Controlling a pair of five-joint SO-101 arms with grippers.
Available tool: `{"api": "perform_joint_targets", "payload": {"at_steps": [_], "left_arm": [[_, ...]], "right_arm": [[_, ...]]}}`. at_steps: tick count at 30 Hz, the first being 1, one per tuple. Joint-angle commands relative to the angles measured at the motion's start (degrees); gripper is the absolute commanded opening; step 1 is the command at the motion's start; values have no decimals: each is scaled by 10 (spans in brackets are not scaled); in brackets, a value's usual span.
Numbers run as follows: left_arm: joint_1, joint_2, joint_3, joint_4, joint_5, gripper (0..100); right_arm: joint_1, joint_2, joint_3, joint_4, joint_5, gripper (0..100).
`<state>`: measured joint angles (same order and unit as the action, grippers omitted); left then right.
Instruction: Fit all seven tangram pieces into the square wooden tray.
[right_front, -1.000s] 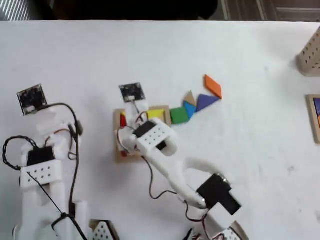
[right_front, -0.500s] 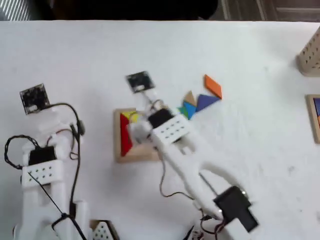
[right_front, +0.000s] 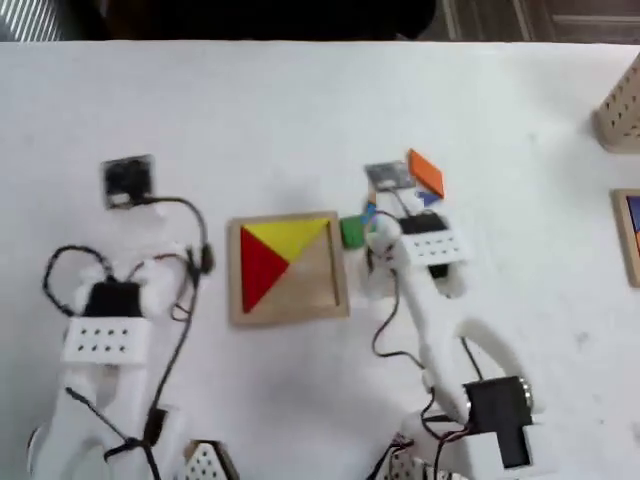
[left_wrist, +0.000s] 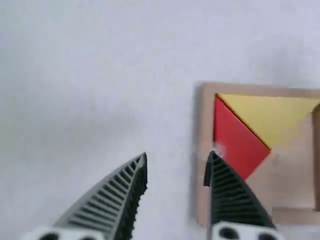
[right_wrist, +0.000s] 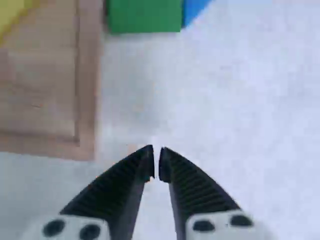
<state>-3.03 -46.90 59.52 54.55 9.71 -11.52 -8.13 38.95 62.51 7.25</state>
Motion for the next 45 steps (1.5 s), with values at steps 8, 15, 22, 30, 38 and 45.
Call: {"api": "perform_joint_targets", "payload": {"at_steps": [8, 15, 22, 30, 38, 45], "left_arm": [[218, -13, -13, -1, 5, 24], [310, -8, 67, -101, 13, 20], [325, -7, 71, -113, 76, 20], [326, 147, 37, -156, 108, 20], [321, 279, -16, -160, 97, 20], [234, 320, -36, -156, 64, 20]], "right_arm": [[110, -29, 25, -29, 72, 18], [110, -29, 25, -29, 72, 18], [111, -29, 25, -29, 72, 18], [111, -29, 24, -29, 72, 18], [113, -29, 24, -30, 72, 18], [114, -29, 23, -31, 72, 18]]}}
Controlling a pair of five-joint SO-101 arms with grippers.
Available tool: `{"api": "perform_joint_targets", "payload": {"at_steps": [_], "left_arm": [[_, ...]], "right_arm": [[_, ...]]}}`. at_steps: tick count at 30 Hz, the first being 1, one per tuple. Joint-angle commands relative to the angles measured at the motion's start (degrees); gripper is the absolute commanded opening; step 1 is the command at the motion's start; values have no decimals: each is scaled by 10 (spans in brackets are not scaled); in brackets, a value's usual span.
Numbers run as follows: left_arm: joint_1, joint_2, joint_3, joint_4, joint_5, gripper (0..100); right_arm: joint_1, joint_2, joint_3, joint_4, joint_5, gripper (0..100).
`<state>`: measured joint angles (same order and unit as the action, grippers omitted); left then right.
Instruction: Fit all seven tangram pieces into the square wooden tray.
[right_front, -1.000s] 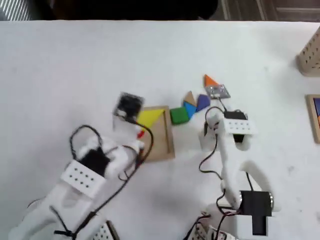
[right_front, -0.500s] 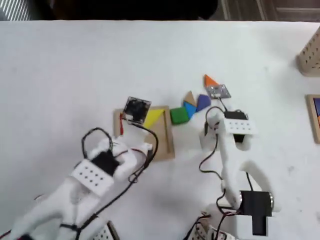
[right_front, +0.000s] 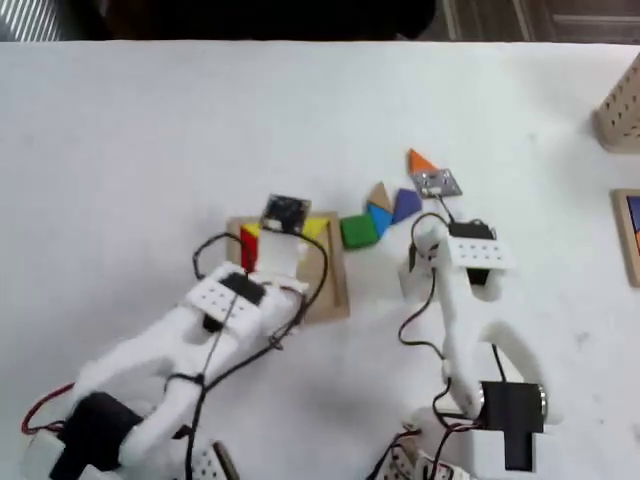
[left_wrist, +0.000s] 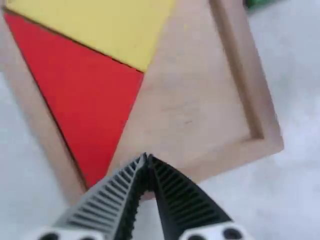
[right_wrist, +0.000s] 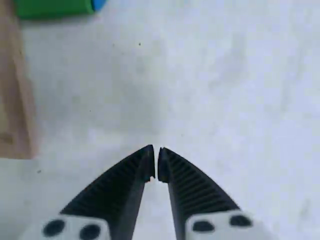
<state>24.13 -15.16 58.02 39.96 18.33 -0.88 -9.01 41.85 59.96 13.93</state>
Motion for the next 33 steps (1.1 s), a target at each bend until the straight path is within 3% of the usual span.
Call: {"api": "perform_joint_targets", "payload": {"at_steps": [1, 12, 21, 26, 30, 33], "left_arm": [[-49, 2, -21, -11, -25, 20], [-77, -17, -20, 31, -26, 20], [-79, -234, 22, 115, -27, 20], [-173, -340, 41, 115, -26, 20], [-262, -344, 38, 103, -25, 20], [-285, -330, 38, 83, -25, 20]], "right_arm": [[7, -20, -6, -6, 5, 18], [7, -20, -6, -6, 5, 18], [5, -15, -4, -13, 5, 18], [3, -20, -3, -10, 5, 18], [-20, -21, -7, -9, 4, 18], [-59, -28, -23, 2, -26, 18]]}}
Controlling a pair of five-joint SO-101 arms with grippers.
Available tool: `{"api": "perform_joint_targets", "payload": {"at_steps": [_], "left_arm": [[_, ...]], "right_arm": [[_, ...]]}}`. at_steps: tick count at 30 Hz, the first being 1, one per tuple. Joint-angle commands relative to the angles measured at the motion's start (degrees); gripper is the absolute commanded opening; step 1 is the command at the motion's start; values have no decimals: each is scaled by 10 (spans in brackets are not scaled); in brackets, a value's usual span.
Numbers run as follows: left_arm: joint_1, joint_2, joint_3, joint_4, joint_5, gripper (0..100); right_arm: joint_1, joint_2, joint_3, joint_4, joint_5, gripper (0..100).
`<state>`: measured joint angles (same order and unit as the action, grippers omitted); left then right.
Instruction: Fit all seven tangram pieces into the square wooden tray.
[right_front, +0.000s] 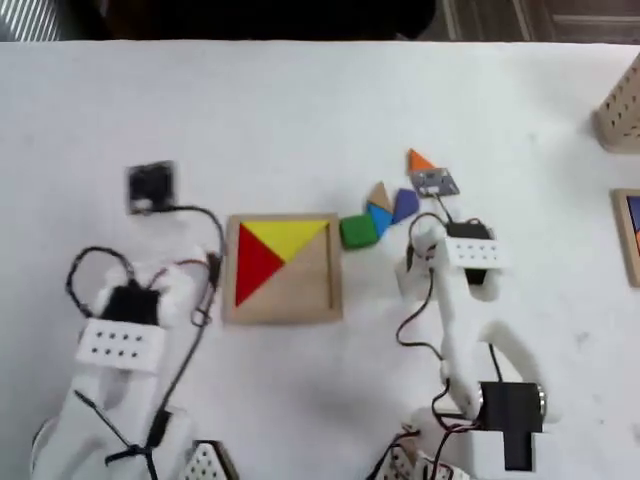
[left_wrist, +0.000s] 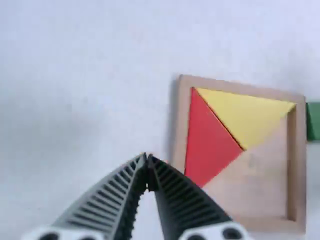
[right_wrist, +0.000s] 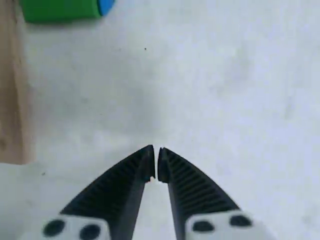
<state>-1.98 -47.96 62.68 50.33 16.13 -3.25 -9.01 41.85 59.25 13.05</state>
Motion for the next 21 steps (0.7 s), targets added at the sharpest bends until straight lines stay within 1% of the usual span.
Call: {"api": "perform_joint_targets", "payload": {"at_steps": [1, 5, 10, 12, 15, 19, 21], "left_arm": [[-26, 3, -9, -22, -4, 20], [-25, 28, -9, -39, -4, 20], [-14, 79, -25, -53, -4, 20], [-9, 109, -36, -53, -4, 20], [-12, 145, -56, -53, -4, 20], [-13, 155, -64, -53, -4, 20], [-13, 155, -64, -53, -4, 20]], "right_arm": [[-51, -35, -33, 25, -23, 18], [-104, -81, -71, 75, -30, 18], [-197, -106, -87, 68, -72, 18], [-234, -93, -89, 48, -91, 18], [-262, -51, -90, -14, -99, 18], [-264, 26, -90, -142, -98, 19], [-251, 49, -90, -168, -98, 18]]}}
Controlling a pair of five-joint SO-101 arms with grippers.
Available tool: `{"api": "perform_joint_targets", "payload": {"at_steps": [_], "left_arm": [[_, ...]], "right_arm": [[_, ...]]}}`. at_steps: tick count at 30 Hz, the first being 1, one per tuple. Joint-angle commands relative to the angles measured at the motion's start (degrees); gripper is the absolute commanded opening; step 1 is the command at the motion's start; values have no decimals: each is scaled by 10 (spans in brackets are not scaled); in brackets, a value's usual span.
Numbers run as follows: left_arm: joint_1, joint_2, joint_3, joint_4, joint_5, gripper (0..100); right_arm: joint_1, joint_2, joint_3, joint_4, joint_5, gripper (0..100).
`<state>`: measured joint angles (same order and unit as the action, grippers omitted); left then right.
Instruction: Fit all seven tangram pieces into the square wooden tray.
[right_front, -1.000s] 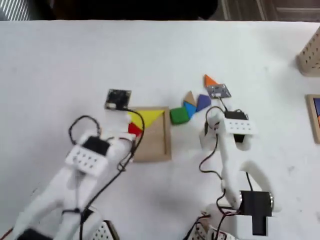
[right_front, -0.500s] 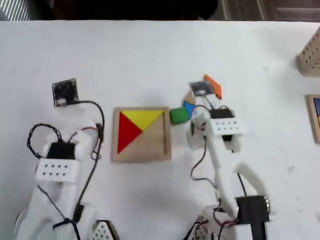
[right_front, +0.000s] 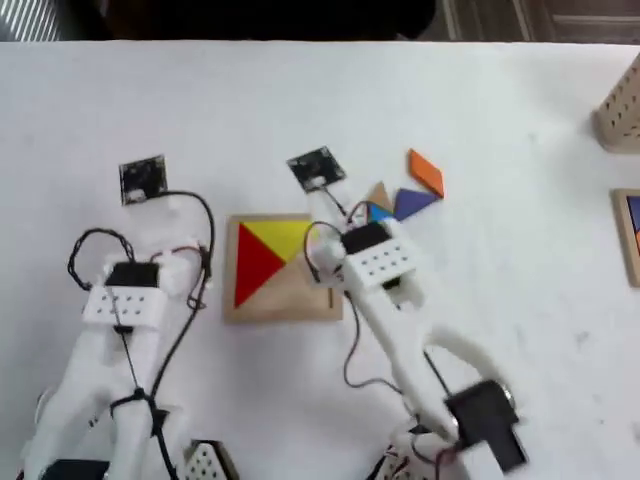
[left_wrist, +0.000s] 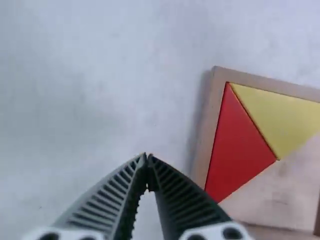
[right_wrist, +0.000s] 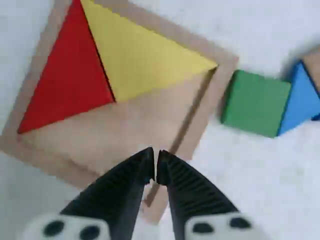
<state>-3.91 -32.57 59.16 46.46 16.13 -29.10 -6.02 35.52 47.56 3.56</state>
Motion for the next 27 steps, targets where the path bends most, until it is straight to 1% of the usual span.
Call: {"api": "perform_joint_targets", "payload": {"at_steps": [1, 2, 5, 8, 12, 14, 16, 19, 21, 24, 27], "left_arm": [[7, 1, -27, -15, -4, 20], [7, 1, -26, -17, -4, 20], [19, 4, -25, -18, -4, 20], [42, 5, -25, -18, -4, 20], [47, 7, -25, -19, -5, 21], [47, 7, -25, -21, -5, 22], [44, 7, -24, -32, -5, 41], [44, 7, -23, -32, -5, 93], [49, 7, -13, -35, -5, 117], [49, 6, -10, -35, -5, 128], [48, 6, -6, -35, -28, 128]], "right_arm": [[19, 17, -26, -50, -3, 17], [33, 8, -27, -34, 1, 17], [82, -69, -37, 58, 42, 17], [153, -155, -20, 115, 49, 17], [278, -218, 11, 149, 50, 18], [341, -217, 23, 148, 66, 20], [379, -203, 34, 138, 77, 20], [393, -168, 42, 125, 61, 21], [376, -139, 43, 125, 43, 21], [343, -96, 52, 98, 16, 18], [342, -79, 61, 84, 22, 18]]}}
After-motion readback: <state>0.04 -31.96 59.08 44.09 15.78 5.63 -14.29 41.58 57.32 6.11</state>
